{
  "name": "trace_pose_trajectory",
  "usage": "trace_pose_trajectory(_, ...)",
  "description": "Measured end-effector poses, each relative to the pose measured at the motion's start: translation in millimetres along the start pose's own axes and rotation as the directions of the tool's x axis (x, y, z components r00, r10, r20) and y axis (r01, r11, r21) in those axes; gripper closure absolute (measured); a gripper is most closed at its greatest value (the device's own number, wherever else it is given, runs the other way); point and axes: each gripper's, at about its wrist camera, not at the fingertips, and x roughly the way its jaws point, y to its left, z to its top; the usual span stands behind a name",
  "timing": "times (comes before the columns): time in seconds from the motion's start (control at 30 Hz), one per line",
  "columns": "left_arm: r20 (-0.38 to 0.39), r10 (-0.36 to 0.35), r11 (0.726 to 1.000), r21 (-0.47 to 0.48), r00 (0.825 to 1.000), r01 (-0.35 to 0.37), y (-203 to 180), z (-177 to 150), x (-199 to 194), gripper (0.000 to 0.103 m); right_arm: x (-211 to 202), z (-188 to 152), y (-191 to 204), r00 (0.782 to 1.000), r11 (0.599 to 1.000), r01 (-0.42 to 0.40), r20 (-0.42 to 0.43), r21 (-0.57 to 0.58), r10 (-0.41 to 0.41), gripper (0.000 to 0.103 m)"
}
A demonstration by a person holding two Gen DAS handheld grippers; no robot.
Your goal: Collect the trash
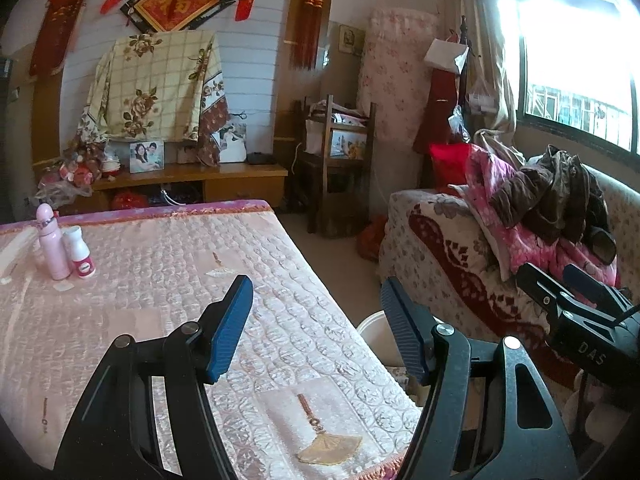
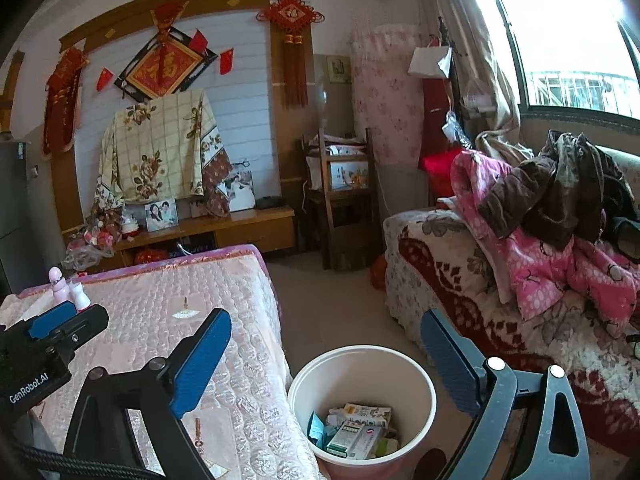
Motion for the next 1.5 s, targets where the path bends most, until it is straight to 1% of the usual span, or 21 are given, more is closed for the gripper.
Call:
trace_pose_trajectory(0.27, 0.015, 0.005, 1.0, 0.024, 1.0, -0.005, -6.5, -0.9, -4.6, 0.037, -6.2, 0.2, 4.4, 1.0, 1.0, 0.001, 0.009, -0.014, -0.001, 0.008)
trace_pose_trajectory(0.5, 0.015, 0.003, 1.0, 0.025, 1.0, -0.003, -8.0, -1.1, -4.3, 0.037, -7.2, -0.3, 5.5, 1.0, 1.0, 0.0, 0.008, -0.013, 0.0, 0.008)
trace_pose_trajectory(1.5, -0.016, 0.0, 0.999, 0.035, 1.0, 0.0, -10.6, -8.8, 3.5, 0.037, -0.1, -2.0, 1.3, 1.0, 1.0, -0.008, -0.025, -0.003, 0.008, 0.008)
